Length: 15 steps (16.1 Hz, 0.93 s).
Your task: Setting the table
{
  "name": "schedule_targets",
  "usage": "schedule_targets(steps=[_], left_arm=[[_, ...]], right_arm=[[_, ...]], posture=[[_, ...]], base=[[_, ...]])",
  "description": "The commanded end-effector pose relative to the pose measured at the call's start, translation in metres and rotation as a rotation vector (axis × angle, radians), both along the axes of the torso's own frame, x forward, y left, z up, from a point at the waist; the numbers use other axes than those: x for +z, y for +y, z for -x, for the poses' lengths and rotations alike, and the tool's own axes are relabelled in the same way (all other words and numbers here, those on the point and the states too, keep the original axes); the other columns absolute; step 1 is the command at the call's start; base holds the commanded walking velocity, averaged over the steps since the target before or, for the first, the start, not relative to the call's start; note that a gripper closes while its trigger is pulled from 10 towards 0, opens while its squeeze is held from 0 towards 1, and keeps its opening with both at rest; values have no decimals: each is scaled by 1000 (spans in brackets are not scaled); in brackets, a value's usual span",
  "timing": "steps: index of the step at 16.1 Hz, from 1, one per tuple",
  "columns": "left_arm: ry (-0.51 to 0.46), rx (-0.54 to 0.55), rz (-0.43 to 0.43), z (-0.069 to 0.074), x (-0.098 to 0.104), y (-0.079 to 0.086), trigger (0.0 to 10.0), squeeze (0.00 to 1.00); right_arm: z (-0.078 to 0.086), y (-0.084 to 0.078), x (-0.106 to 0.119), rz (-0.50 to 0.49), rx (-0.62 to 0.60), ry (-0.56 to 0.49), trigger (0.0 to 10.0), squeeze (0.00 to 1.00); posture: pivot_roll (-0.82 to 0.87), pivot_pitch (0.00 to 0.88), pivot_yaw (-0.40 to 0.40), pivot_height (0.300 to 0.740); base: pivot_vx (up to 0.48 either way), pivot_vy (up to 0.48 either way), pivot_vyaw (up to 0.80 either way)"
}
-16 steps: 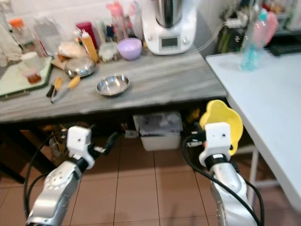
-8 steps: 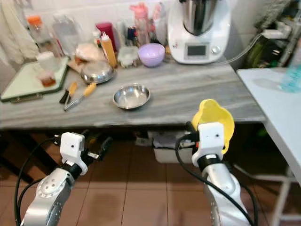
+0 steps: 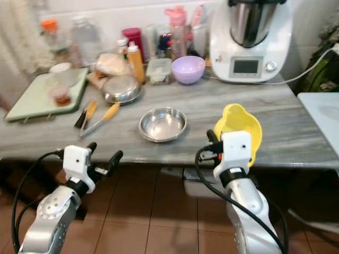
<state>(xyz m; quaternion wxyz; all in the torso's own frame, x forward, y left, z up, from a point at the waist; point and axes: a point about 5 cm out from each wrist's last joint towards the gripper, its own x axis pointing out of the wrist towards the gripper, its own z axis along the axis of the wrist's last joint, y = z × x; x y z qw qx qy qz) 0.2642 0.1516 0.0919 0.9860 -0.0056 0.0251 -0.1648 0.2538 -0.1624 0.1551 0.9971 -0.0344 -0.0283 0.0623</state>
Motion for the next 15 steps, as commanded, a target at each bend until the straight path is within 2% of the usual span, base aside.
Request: schedule_targets(steps=[1, 11, 13, 15], left_arm=[[-9, -20, 2, -2, 4, -6, 10000, 0], [-9, -23, -2, -4, 5, -6, 10000, 0], [-18, -41, 37, -3, 8, -8, 10000, 0], [-23, -50, 31, -2, 8, -7, 10000, 0]], right_arm=[[0, -4, 7, 1, -12, -20, 10000, 0], [-7, -1, 11, 3, 6, -32, 10000, 0], [-8, 1, 11, 0, 11, -34, 10000, 0], [-8, 3, 12, -1, 20, -34, 10000, 0]], posture=[[-116, 0, 98, 740], [-108, 0, 95, 740], [-109, 0, 97, 740], [-107, 0, 94, 740]], base=[[412, 0, 0], [408, 0, 0], [144, 0, 0], [0, 0, 0]])
